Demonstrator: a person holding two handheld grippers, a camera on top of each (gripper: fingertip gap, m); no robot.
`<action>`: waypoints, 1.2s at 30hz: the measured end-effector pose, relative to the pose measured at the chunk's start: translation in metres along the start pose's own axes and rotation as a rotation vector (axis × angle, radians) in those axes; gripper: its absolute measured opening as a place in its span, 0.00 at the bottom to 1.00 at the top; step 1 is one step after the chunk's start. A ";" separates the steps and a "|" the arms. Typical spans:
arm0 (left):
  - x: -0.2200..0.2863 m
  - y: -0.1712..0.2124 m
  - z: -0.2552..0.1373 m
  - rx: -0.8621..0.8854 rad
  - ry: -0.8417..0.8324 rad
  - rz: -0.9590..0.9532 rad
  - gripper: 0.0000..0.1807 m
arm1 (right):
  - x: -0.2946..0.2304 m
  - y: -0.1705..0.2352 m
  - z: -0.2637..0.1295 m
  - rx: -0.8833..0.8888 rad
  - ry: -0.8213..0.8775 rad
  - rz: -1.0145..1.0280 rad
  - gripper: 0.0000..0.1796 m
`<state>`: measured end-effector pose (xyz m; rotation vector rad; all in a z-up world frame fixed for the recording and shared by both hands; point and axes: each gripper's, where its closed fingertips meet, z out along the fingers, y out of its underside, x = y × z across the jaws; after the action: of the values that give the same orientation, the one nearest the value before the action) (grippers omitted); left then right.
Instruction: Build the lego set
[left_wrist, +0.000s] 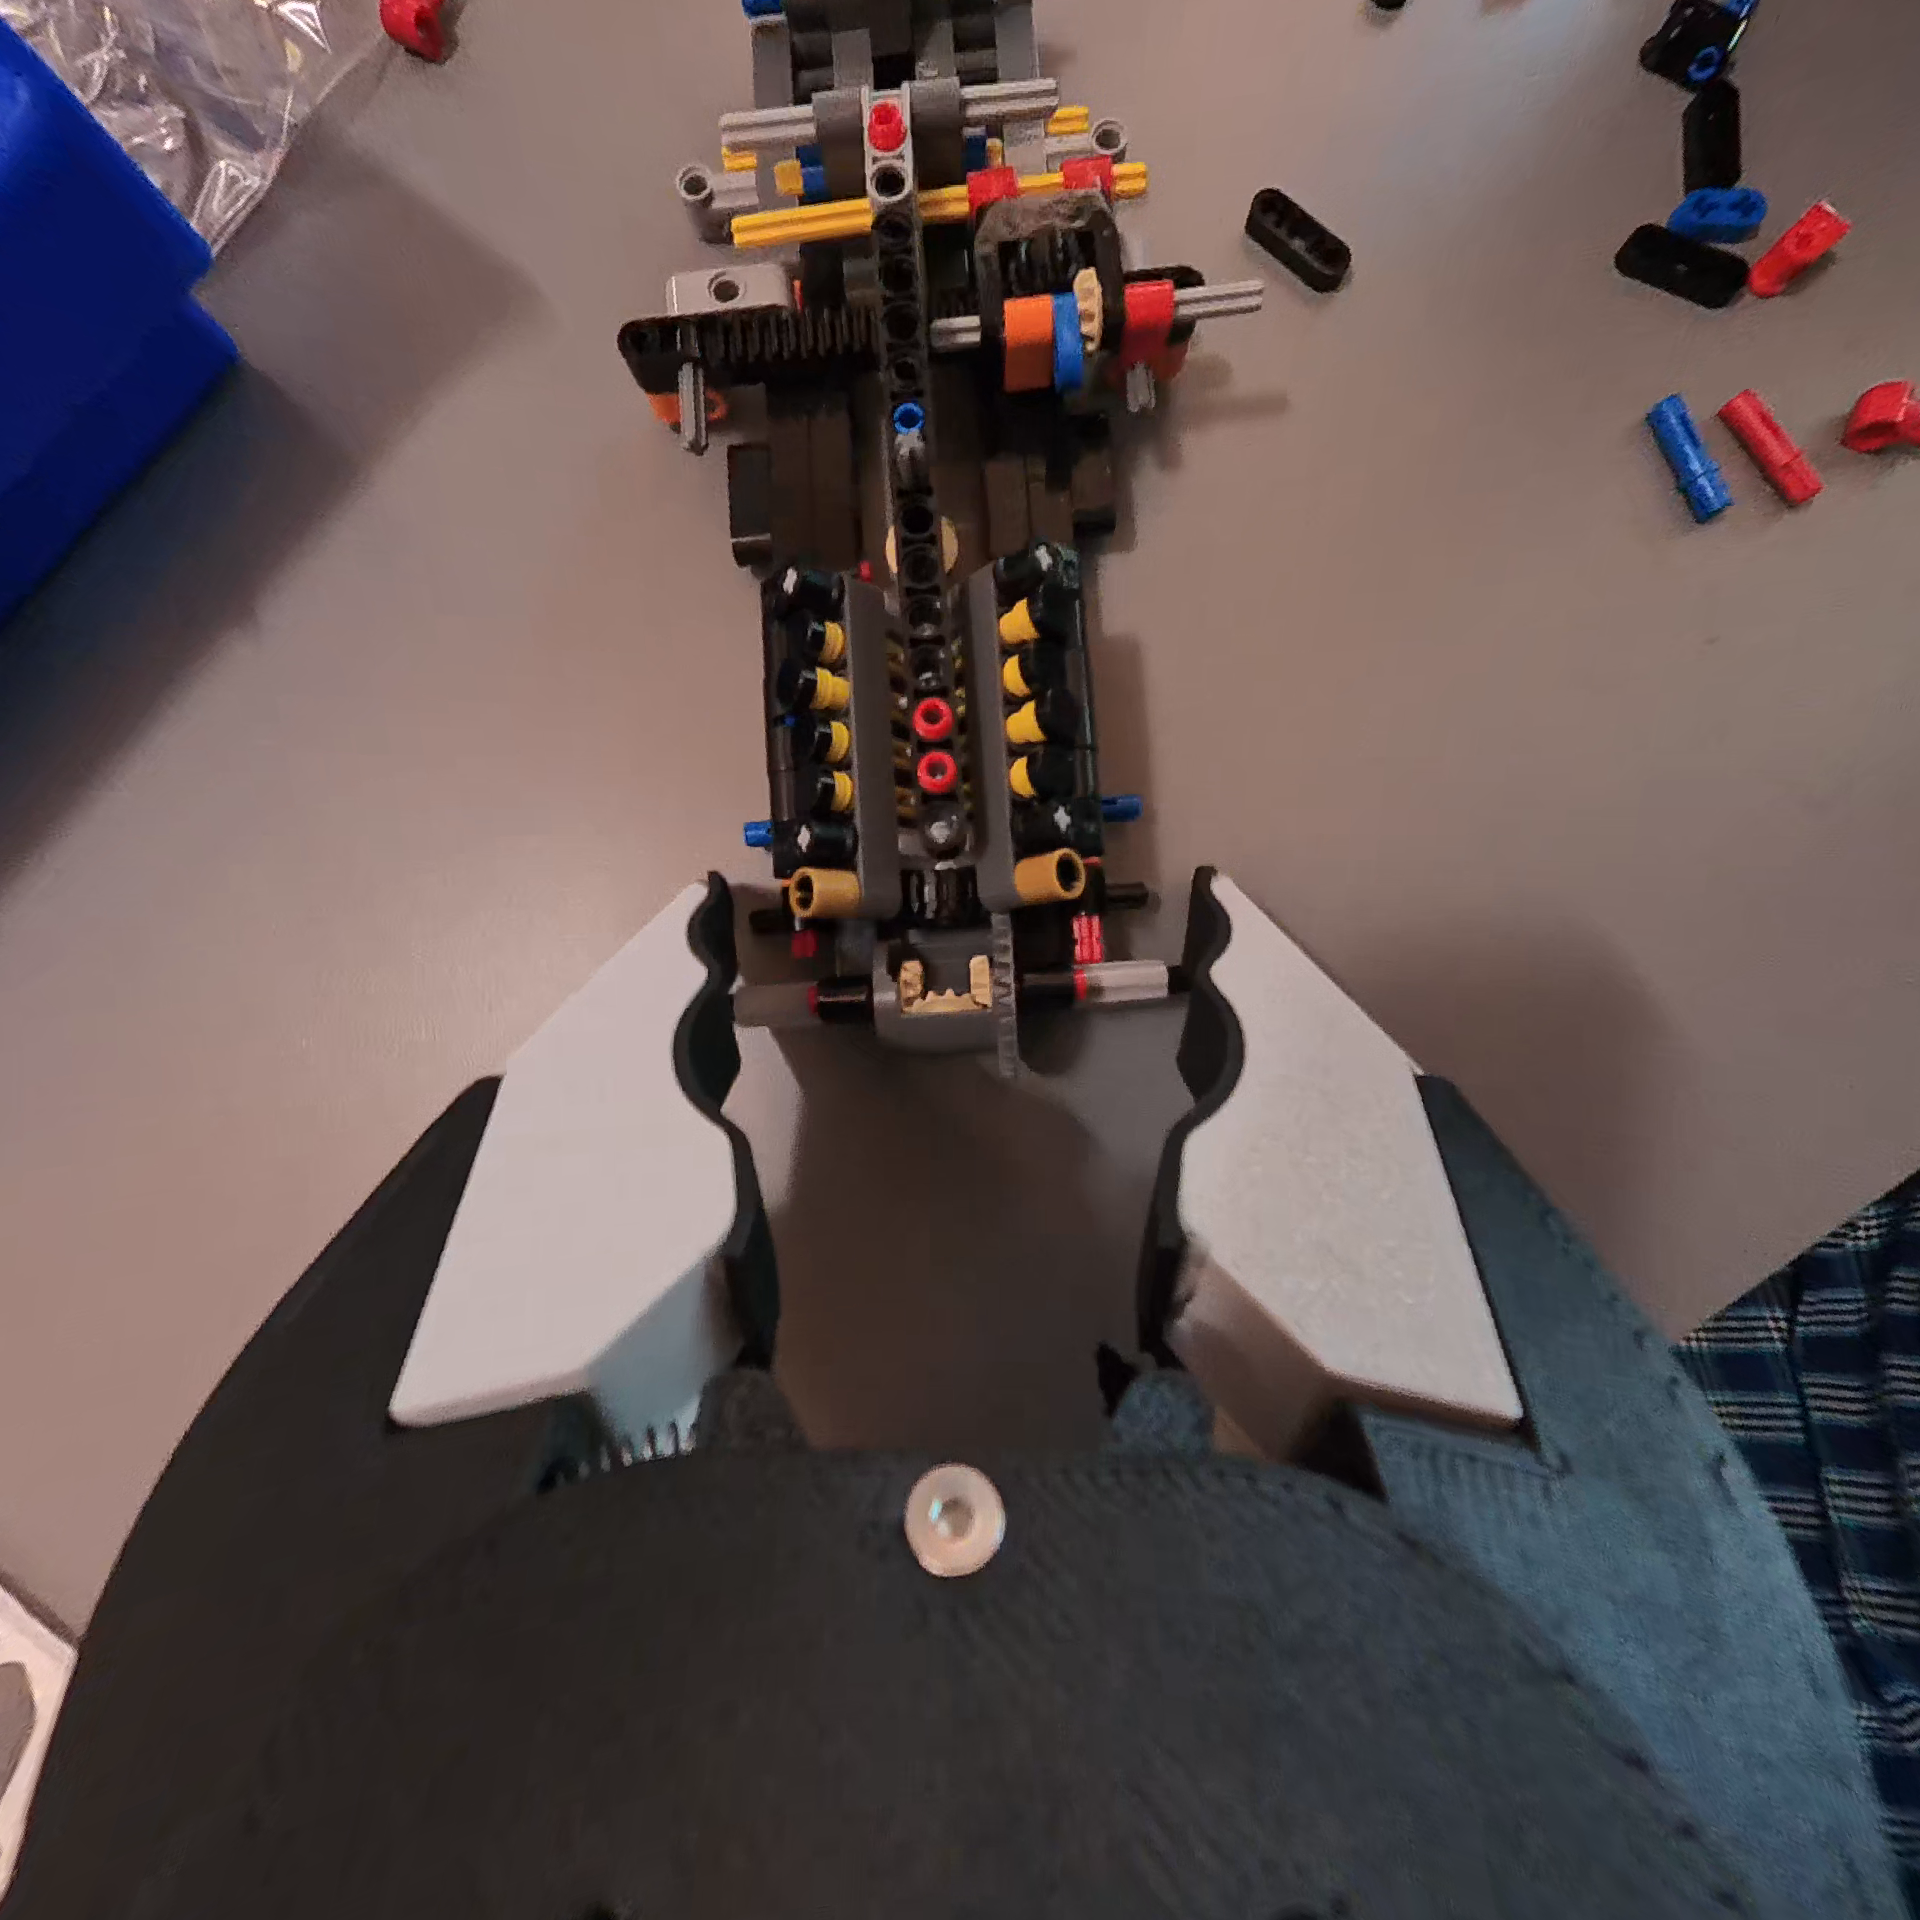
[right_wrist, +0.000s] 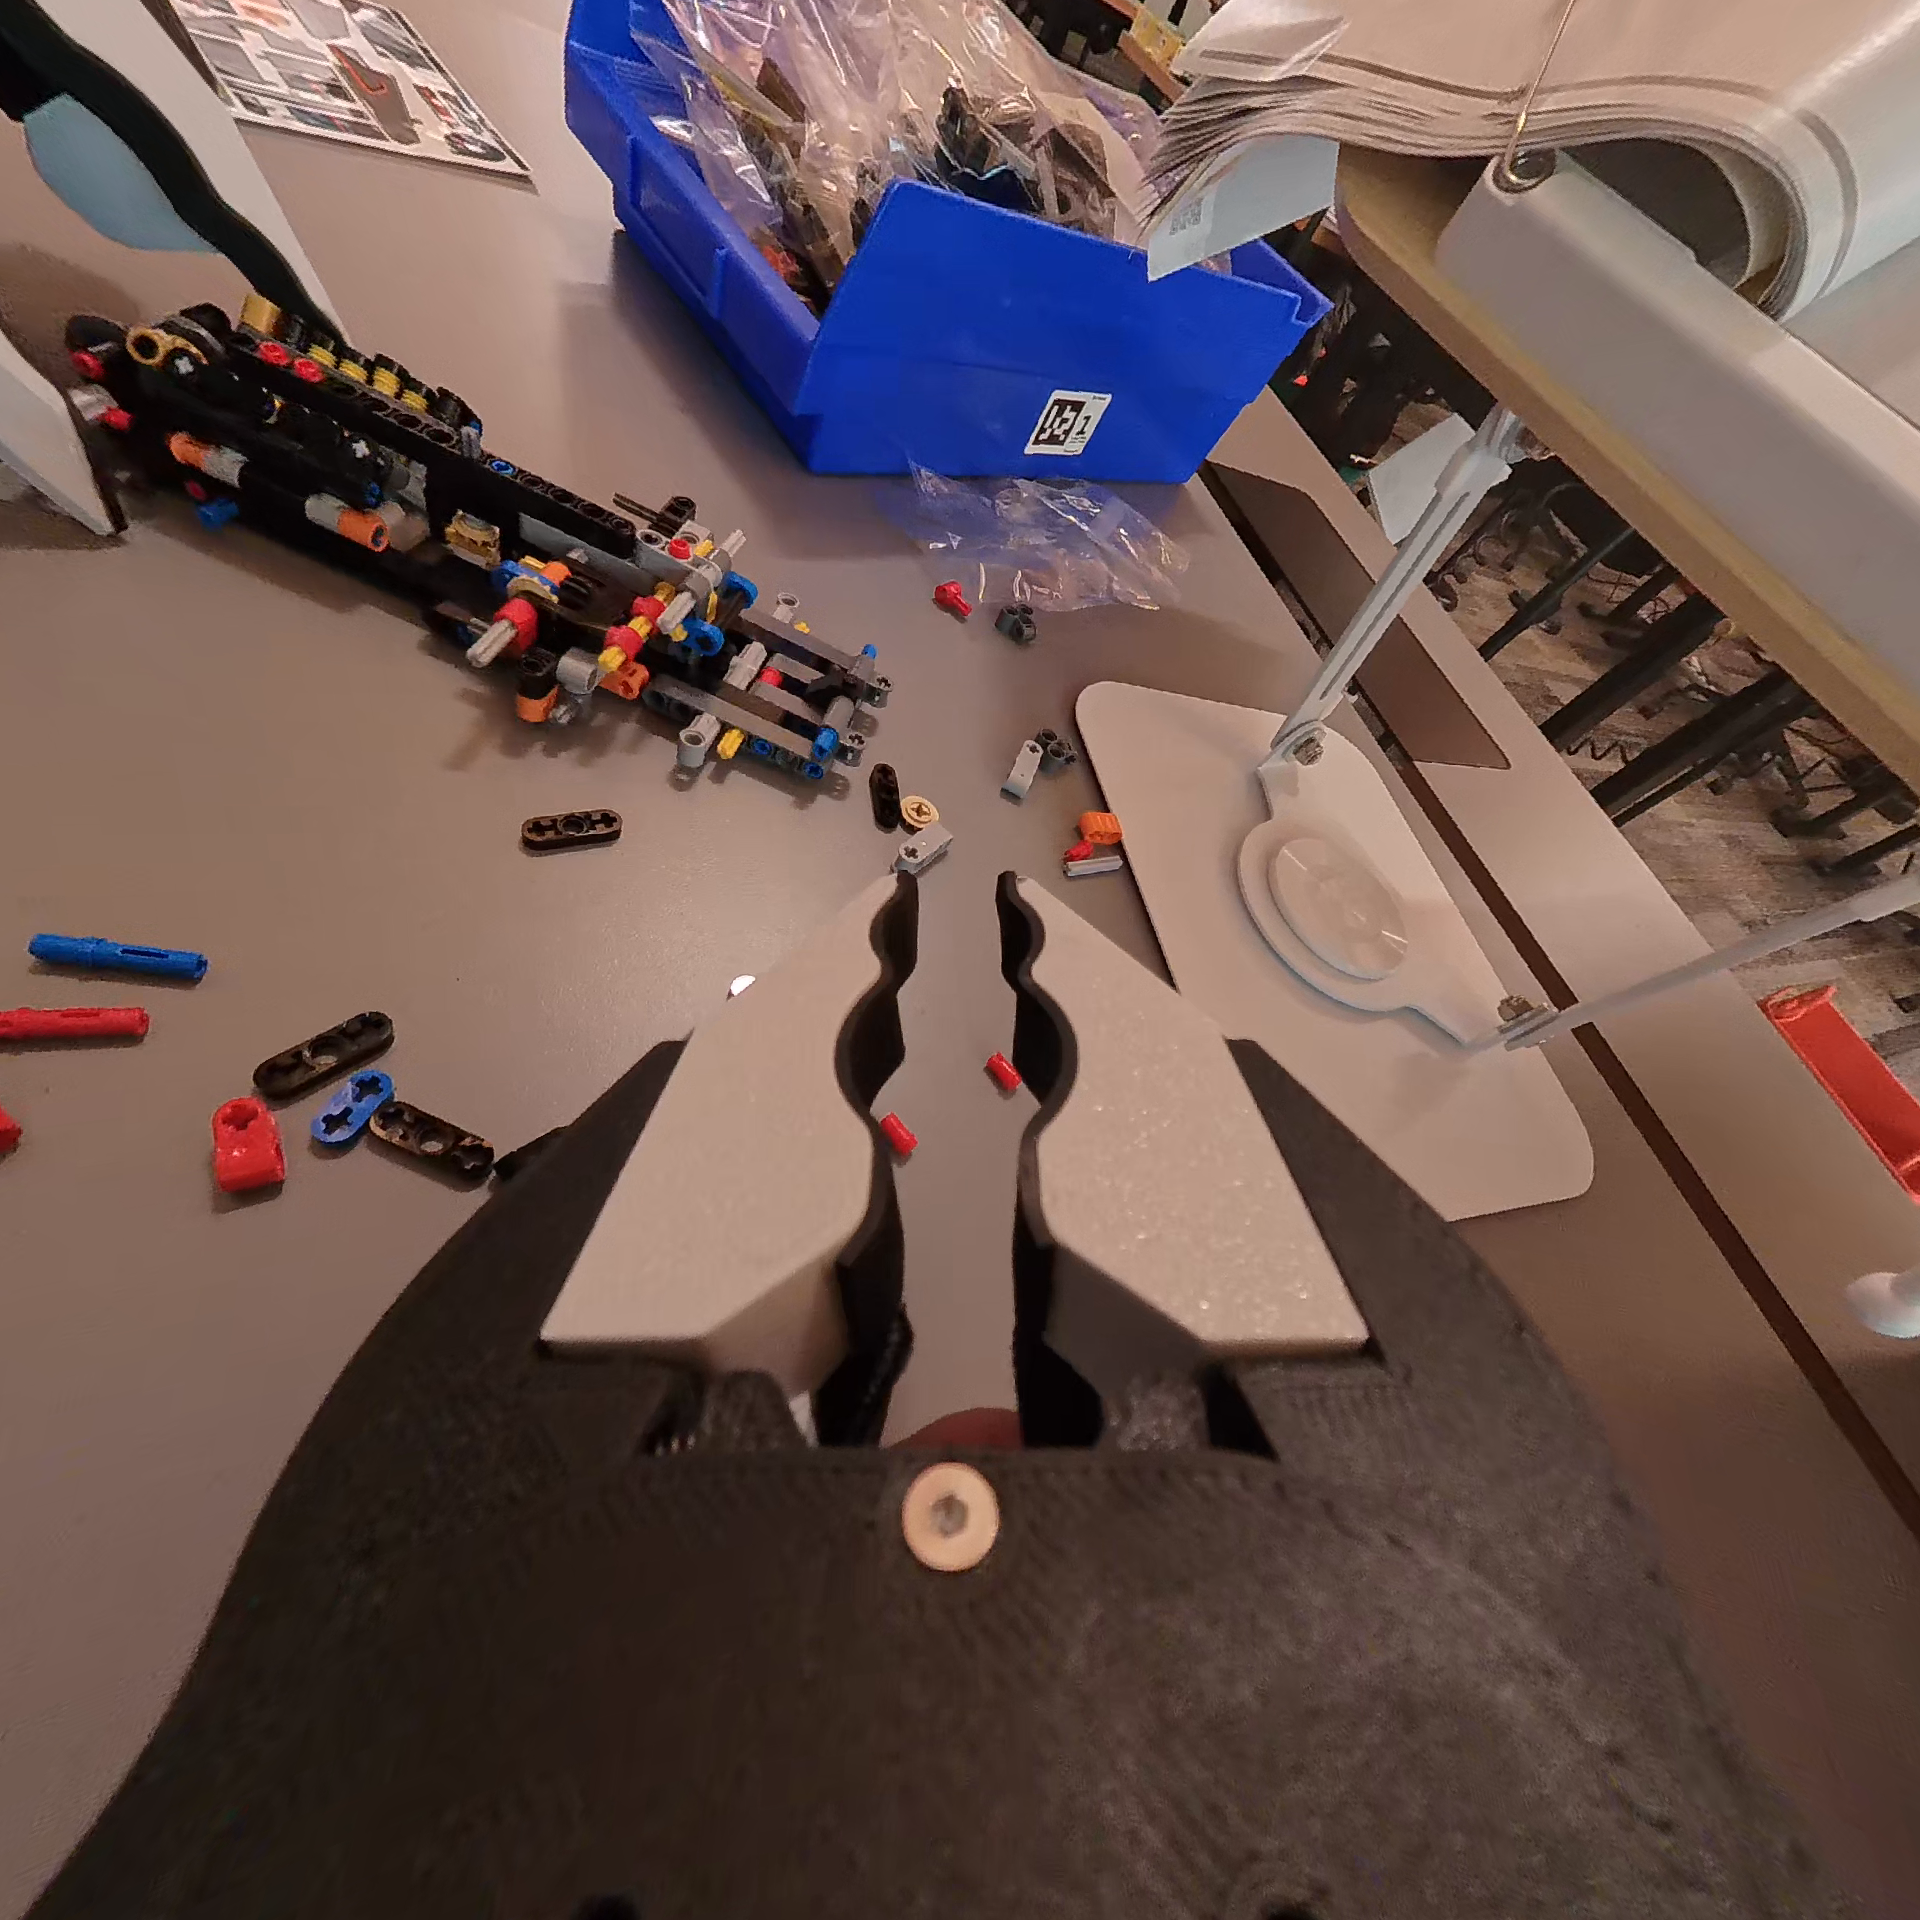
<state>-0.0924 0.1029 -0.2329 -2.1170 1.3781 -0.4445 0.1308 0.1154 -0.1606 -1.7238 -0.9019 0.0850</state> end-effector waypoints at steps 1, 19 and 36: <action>0.000 0.000 0.000 0.005 0.000 -0.005 0.47 | 0.000 0.000 0.000 0.000 -0.001 -0.001 0.07; -0.003 0.001 -0.002 0.015 -0.022 -0.025 0.40 | -0.003 0.000 0.000 -0.003 -0.006 -0.012 0.07; -0.004 0.001 -0.003 0.021 -0.029 -0.019 0.40 | -0.005 0.000 0.001 -0.010 -0.012 -0.026 0.07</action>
<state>-0.0963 0.1055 -0.2314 -2.1129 1.3325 -0.4324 0.1271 0.1133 -0.1630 -1.7220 -0.9345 0.0744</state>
